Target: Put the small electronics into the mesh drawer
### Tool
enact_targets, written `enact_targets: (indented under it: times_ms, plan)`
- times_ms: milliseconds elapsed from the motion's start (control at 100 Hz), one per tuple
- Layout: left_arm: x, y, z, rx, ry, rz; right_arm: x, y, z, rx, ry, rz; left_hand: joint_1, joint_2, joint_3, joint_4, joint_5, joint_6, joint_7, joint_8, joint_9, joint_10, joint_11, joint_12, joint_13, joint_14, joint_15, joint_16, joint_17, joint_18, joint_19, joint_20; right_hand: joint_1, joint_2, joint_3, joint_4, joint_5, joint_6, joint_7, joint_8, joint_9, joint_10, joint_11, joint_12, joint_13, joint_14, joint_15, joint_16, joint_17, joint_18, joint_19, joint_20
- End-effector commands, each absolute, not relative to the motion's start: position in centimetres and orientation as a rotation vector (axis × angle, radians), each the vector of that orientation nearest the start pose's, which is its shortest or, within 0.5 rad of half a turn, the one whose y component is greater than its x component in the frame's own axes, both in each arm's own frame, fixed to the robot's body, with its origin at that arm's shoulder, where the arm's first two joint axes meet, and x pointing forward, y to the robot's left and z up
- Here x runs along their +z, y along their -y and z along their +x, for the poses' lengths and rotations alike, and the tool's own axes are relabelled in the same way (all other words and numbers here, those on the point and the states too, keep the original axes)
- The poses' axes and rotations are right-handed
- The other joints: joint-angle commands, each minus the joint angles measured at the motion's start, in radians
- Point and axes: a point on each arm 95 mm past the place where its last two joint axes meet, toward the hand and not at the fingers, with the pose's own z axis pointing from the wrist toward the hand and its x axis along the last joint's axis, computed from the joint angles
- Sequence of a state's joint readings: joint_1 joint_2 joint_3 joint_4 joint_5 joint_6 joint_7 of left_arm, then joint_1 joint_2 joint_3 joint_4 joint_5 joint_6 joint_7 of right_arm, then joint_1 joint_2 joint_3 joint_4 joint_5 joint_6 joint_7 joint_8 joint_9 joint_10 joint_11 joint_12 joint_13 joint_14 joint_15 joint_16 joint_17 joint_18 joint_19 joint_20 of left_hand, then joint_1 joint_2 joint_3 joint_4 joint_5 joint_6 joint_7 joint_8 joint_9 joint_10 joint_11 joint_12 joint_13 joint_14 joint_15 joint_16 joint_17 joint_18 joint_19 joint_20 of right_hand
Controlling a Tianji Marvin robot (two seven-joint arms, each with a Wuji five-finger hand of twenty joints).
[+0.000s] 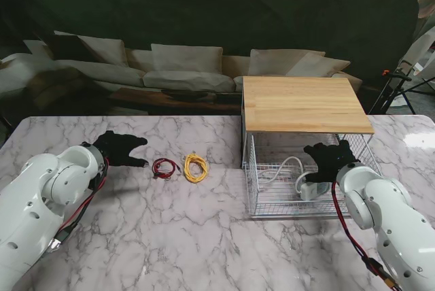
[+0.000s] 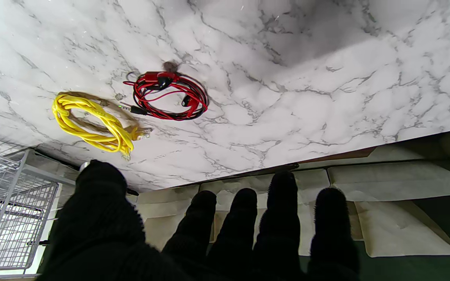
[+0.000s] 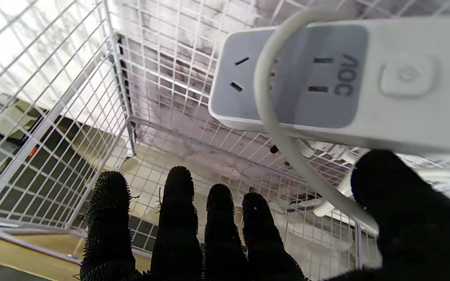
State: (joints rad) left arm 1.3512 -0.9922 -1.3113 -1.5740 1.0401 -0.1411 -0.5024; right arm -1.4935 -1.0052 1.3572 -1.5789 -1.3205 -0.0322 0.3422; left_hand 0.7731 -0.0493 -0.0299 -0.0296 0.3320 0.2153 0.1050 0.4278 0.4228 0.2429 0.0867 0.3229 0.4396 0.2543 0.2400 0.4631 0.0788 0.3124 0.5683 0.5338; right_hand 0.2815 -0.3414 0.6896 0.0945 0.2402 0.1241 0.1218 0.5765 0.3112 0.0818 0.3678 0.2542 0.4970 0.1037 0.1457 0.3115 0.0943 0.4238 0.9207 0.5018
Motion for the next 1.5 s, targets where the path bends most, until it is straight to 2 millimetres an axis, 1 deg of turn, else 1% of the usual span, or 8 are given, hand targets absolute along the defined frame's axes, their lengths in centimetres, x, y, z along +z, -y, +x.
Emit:
enact_targets:
  times_ms: [0, 90, 160, 260, 530, 720, 990, 1490]
  plan:
    - [-26.6, -6.7, 46.1, -1.08, -1.861, -1.214, -30.2, 9.4, 43.0, 0.876, -1.734, 1.09, 0.021, 0.049, -0.002, 0.013, -0.022, -0.015, -0.016, 0.001, -0.028, -0.007, -0.02, -0.015, 0.02, 0.001, -0.022, 0.002, -0.008, 0.042, -0.019, 0.01, 0.01, -0.064, 0.078, 0.065, -0.033, 0.009, 0.013, -0.015, -0.022, -0.004, 0.024, -0.013, 0.008, -0.004, -0.008, -0.008, -0.011, 0.013, -0.008, -0.012]
    - [-26.6, -6.6, 46.2, -1.076, -1.867, -1.217, -30.0, 9.6, 42.8, 0.894, -1.75, 1.104, 0.022, 0.049, -0.002, 0.013, -0.022, -0.015, -0.016, 0.001, -0.031, -0.006, -0.021, -0.015, 0.021, -0.01, -0.021, 0.001, -0.009, 0.043, -0.019, 0.01, -0.017, -0.081, 0.088, 0.089, -0.051, 0.012, -0.003, -0.019, -0.057, -0.012, -0.001, -0.031, -0.007, -0.001, -0.015, -0.011, -0.019, 0.021, -0.02, -0.014]
    - [-26.7, -6.5, 46.2, -1.077, -1.87, -1.219, -30.0, 9.7, 42.6, 0.893, -1.753, 1.102, 0.021, 0.049, -0.003, 0.013, -0.022, -0.015, -0.016, 0.001, -0.032, -0.006, -0.021, -0.015, 0.019, -0.003, -0.023, 0.001, -0.009, 0.041, -0.019, 0.01, -0.12, 0.002, -0.024, -0.09, -0.046, 0.014, -0.022, -0.023, -0.041, 0.0, 0.002, -0.028, -0.009, 0.003, -0.017, -0.012, -0.02, 0.021, -0.025, -0.01]
    - [-26.7, -6.4, 46.3, -1.078, -1.873, -1.217, -29.9, 9.7, 42.7, 0.9, -1.745, 1.101, 0.022, 0.048, -0.003, 0.013, -0.021, -0.016, -0.015, 0.001, -0.031, -0.006, -0.021, -0.015, 0.02, -0.004, -0.021, 0.001, -0.008, 0.042, -0.019, 0.009, -0.091, 0.08, -0.132, -0.142, -0.03, 0.015, -0.02, -0.028, -0.036, 0.008, 0.02, -0.025, 0.005, 0.001, -0.012, -0.012, -0.008, 0.012, -0.022, -0.006]
    - [-26.8, -6.6, 46.3, -1.072, -1.879, -1.22, -29.3, 10.2, 42.3, 0.932, -1.782, 1.158, 0.023, 0.048, -0.002, 0.013, -0.019, -0.016, -0.014, 0.002, -0.03, -0.006, -0.02, -0.015, 0.018, 0.0, -0.021, 0.001, -0.009, 0.043, -0.019, 0.009, 0.025, -0.109, 0.182, 0.186, -0.066, 0.014, -0.015, -0.024, -0.078, -0.009, -0.017, -0.045, -0.033, -0.002, -0.031, -0.026, -0.031, 0.016, -0.047, -0.022]
    - [-26.9, -6.5, 46.3, -1.07, -1.891, -1.226, -28.8, 10.3, 42.1, 0.889, -1.787, 1.153, 0.024, 0.047, -0.002, 0.013, -0.017, -0.019, -0.013, 0.002, -0.035, -0.004, -0.023, -0.016, 0.018, -0.008, -0.024, -0.001, -0.007, 0.042, -0.019, 0.009, -0.11, 0.039, -0.103, -0.143, -0.049, 0.007, -0.053, -0.034, -0.06, 0.009, -0.029, -0.048, -0.06, 0.0, -0.06, -0.052, -0.057, -0.006, -0.1, -0.046]
    - [-26.8, -6.4, 46.1, -1.072, -1.895, -1.23, -28.9, 9.8, 42.1, 0.914, -1.72, 1.194, 0.024, 0.047, -0.002, 0.013, -0.016, -0.02, -0.014, 0.003, -0.034, -0.006, -0.023, -0.017, 0.02, -0.012, -0.022, 0.0, -0.008, 0.042, -0.021, 0.007, 0.129, 0.245, -0.273, -0.111, -0.01, 0.017, -0.025, -0.051, -0.005, 0.019, -0.014, -0.04, -0.008, 0.012, -0.039, -0.049, -0.016, 0.004, -0.07, -0.038]
    - [-26.7, -6.4, 46.1, -1.068, -1.915, -1.239, -27.6, 10.6, 41.5, 0.93, -1.807, 1.208, 0.028, 0.047, -0.002, 0.013, -0.016, -0.021, -0.013, 0.003, -0.041, -0.004, -0.026, -0.019, 0.019, -0.016, -0.025, -0.002, -0.002, 0.04, -0.017, 0.009, -0.068, -0.078, -0.09, -0.14, -0.017, -0.003, -0.008, -0.074, -0.055, 0.013, -0.02, -0.042, -0.09, -0.001, -0.072, -0.068, -0.073, -0.03, -0.138, -0.083]
